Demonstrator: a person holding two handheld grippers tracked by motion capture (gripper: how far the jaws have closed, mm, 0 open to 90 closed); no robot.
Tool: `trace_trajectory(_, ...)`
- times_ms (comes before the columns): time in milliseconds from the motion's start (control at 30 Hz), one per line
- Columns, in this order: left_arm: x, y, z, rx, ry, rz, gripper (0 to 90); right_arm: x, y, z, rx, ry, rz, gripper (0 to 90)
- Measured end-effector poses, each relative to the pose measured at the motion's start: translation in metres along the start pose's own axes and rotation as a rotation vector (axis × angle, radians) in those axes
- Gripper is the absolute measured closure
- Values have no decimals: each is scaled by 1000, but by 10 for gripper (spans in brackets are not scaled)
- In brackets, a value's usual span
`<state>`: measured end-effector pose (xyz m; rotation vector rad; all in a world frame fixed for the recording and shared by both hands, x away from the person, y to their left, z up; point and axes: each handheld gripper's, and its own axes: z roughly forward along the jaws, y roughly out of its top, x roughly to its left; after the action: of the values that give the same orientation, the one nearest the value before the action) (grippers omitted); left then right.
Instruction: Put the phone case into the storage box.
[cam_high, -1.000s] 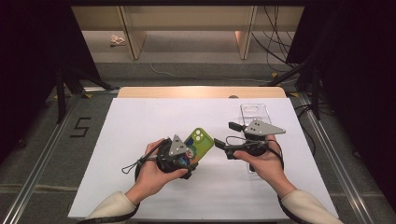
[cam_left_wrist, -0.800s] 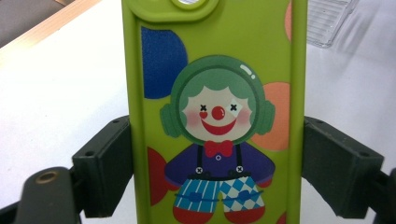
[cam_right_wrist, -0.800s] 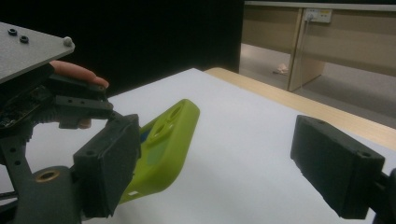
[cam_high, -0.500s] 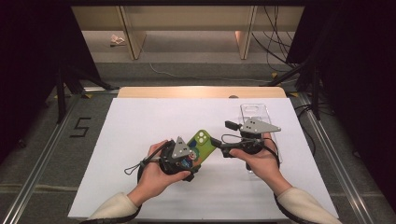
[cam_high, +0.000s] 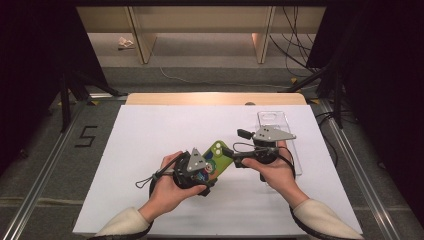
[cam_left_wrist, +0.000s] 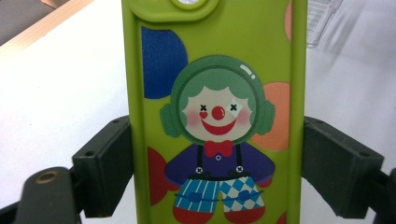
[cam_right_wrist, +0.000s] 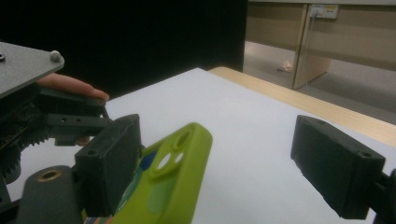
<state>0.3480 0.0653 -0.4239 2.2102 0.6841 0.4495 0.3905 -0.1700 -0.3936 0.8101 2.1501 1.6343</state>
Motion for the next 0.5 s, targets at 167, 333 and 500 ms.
trace_trajectory(167,-3,0,1,-2,-2,4,161,2,0,4,8,6,2,175)
trace_trajectory(333,-4,1,1,-4,-3,5,162,4,-1,9,19,13,6,177)
trace_trajectory(500,-5,1,1,-6,-2,7,162,5,-2,13,31,16,13,181)
